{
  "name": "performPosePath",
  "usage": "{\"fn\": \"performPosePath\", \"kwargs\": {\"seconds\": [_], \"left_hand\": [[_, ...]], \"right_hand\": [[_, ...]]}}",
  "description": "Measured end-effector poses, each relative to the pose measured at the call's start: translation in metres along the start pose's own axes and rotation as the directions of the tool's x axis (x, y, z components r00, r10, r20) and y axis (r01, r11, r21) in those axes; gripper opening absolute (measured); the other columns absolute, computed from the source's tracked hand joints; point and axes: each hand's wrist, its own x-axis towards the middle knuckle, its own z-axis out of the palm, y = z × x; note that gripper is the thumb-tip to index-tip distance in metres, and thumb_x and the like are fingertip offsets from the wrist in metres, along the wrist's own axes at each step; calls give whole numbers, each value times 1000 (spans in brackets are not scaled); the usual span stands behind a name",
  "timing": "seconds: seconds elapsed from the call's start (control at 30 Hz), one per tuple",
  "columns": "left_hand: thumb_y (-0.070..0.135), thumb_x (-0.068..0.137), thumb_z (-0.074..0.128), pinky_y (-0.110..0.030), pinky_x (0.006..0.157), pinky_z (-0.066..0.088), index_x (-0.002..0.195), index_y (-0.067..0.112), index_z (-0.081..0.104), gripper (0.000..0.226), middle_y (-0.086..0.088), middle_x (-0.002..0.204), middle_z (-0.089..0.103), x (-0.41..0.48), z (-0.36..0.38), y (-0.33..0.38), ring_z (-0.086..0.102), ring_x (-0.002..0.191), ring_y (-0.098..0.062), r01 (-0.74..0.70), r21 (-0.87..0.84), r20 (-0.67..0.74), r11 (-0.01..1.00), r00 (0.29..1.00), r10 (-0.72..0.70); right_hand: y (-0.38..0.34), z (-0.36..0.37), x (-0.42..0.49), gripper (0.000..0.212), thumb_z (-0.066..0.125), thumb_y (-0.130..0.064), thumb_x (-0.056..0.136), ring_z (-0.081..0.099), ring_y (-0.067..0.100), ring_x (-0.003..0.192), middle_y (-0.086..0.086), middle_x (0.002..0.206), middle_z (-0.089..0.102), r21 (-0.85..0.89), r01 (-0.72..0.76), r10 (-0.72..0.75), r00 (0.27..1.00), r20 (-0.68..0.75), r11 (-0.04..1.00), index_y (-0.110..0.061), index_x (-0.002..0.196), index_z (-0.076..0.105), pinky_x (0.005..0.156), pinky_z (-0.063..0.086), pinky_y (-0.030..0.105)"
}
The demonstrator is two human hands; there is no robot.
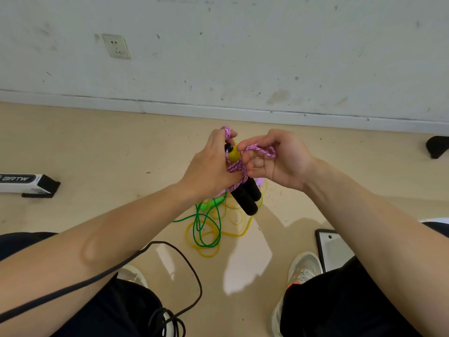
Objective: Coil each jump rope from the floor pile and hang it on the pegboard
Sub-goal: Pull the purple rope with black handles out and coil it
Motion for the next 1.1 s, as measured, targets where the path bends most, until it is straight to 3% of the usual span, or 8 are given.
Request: {"fn": "performPosePath", "kwargs": {"seconds": [0.17, 0.3, 0.4, 0.5, 0.63, 0.73, 0.87, 1.1], "left_hand": [[32, 65, 80, -37, 93, 50, 123, 26, 41, 71, 6, 120, 53, -2, -9, 10, 56, 110, -11, 24, -222, 55, 975, 998, -12], [25, 68, 78, -34, 91, 52, 123, 25, 43, 65, 1, 118, 61, -3, -17, 13, 63, 108, -13, 106, -407, 156, 907, 987, -46], [1, 76, 69, -19, 69, 47, 126, 14, 46, 56, -1, 111, 60, -4, -20, 22, 59, 86, -8, 167, -559, 199, 813, 978, -64], [1, 72, 61, -24, 69, 47, 121, 17, 53, 52, 0, 112, 59, -3, -23, 28, 57, 86, -13, 254, -686, 240, 681, 964, -117], [13, 68, 52, -30, 72, 48, 123, 21, 57, 55, 3, 119, 61, -3, -25, 35, 58, 90, -11, 383, -769, 347, 511, 923, -168], [15, 71, 49, -34, 75, 51, 132, 21, 53, 62, 6, 128, 61, -7, -26, 37, 56, 96, -14, 448, -787, 423, 424, 892, -158], [15, 74, 48, -41, 77, 50, 140, 20, 49, 66, 1, 140, 55, -10, -22, 37, 52, 102, -22, 484, -781, 463, 393, 873, -156], [20, 79, 48, -44, 82, 50, 126, 17, 59, 48, -1, 121, 60, -12, -19, 37, 57, 99, -23, 521, -758, 517, 393, 847, -125]], "right_hand": [[-2, -11, 0, 59, 34, -15, 71, 69, 33, 80, 23, 92, 68, 262, -9, -65, 960, 274, 965, 8, 117, 63, 74, 58, 39], [0, -9, -4, 68, 33, -9, 70, 67, 32, 102, 21, 109, 68, 300, -14, -122, 895, 430, 954, 8, 135, 46, 89, 56, 35], [2, -4, -4, 44, 38, 2, 86, 71, 22, 95, 13, 101, 72, 177, 145, -196, 930, 313, 973, 2, 126, 56, 82, 57, 27], [4, -1, -1, 22, 47, -14, 99, 72, 15, 72, 8, 83, 72, 35, 246, -248, 960, 131, 969, -2, 110, 63, 67, 58, 23], [9, 4, 5, 35, 39, -23, 108, 45, 13, 43, 0, 51, 52, -385, 270, -294, 956, -3, 883, -9, 82, 58, 47, 40, 22], [9, 9, 7, 44, 40, -23, 107, 27, 8, 39, -10, 43, 35, -582, 195, -297, 951, -84, 789, -15, 65, 46, 45, 24, 24], [-2, 14, 5, 43, 47, -20, 99, 30, 8, 41, -10, 45, 35, -823, 57, -292, 947, -135, 565, -18, 57, 37, 51, 24, 30], [-17, 18, 1, 27, 46, -14, 94, 35, 21, 52, 4, 64, 39, -928, -143, -72, 981, -178, 343, -14, 68, 44, 46, 29, 29]]}}
